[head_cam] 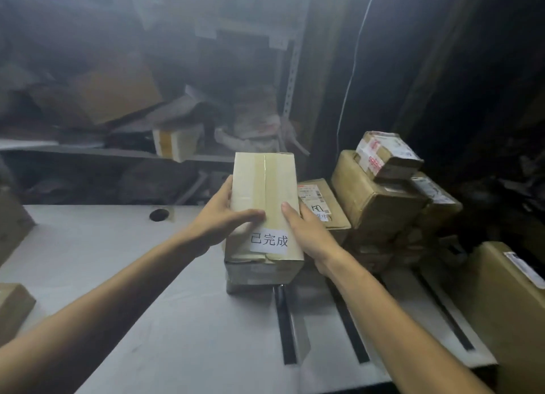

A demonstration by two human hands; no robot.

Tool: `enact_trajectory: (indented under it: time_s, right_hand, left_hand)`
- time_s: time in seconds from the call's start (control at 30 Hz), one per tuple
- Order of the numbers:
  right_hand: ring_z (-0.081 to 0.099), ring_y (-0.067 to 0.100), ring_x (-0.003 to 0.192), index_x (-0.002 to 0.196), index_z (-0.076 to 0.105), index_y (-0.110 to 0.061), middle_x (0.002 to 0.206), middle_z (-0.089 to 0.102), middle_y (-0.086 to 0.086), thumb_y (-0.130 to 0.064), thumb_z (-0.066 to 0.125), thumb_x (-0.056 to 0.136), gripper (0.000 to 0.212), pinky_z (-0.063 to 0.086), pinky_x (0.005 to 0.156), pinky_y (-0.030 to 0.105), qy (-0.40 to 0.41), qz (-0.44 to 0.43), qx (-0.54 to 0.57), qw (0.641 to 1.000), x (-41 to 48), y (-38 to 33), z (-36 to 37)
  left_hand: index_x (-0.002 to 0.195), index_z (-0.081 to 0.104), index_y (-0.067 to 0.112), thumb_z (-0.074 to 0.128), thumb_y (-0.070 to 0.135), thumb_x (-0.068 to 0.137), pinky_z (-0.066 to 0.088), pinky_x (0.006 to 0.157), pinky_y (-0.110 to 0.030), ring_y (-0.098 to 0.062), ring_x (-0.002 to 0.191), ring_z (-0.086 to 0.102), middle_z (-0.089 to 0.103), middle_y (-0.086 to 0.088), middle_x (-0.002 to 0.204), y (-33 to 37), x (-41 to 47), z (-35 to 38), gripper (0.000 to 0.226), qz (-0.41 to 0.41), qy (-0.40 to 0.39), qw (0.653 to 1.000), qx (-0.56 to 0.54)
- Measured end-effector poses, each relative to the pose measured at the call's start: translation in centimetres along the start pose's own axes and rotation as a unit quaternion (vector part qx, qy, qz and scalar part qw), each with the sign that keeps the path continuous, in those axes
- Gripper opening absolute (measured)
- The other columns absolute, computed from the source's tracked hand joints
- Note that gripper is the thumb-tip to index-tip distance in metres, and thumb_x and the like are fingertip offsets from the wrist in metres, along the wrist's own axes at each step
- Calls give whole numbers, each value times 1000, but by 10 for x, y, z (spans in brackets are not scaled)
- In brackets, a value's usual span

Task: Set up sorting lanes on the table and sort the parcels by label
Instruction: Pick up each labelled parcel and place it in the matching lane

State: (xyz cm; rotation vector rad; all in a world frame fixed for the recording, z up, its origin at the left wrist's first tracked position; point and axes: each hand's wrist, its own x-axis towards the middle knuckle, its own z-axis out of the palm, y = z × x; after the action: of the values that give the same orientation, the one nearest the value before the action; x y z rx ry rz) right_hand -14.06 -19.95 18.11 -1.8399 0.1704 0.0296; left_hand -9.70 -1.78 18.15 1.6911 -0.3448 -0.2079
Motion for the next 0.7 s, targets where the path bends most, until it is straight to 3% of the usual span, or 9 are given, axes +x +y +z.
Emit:
enact_trajectory:
  time_s: [0.1,0.17,0.33,0.5,0.6,0.7]
  right_hand:
    - [61,13,120,144,51,-27,135,62,-7,-38,47,105,41,49,103,31,12,1,-13,1000,-7,10,-37]
    - [61,14,120,144,52,-28,134,63,-7,-40,48,104,41,48,107,37,14,-4,-18,1000,-8,17,-62]
    - [62,13,118,142,52,-30,132,64,-7,-39,47,105,39,47,107,35,-1,-5,-32,999,-13,36,-120]
    - [63,17,118,143,50,-31,132,65,-3,-43,45,104,41,48,107,41,-35,29,-51,998,-18,65,-164]
    - [64,18,117,142,51,-30,131,65,-2,-40,44,106,39,49,106,40,-42,47,-57,996,-22,80,-187]
    - [64,18,117,143,49,-34,131,65,-5,-41,44,105,39,49,106,43,-33,50,-71,996,-25,94,-206]
  left_hand:
    - [131,48,25,80,14,79,55,87,-26,-6,103,68,69,8,116,8,3,40,62,2,1,1000,-1]
    - [131,48,24,80,13,79,55,85,-24,-7,103,68,69,7,116,13,6,67,62,7,5,1000,-1]
    - [130,48,27,80,27,68,55,88,-33,-11,102,69,70,6,115,16,13,127,70,-13,20,1000,6]
    - [135,42,20,81,15,78,58,79,-26,-11,99,70,67,-1,120,6,12,178,70,-52,25,998,7]
    - [137,38,19,85,24,70,56,91,-38,-15,104,68,64,-2,123,-6,16,206,82,-79,21,997,16]
    - [135,32,25,86,26,71,52,97,-39,-15,110,62,60,3,122,-12,20,230,84,-82,19,996,38]
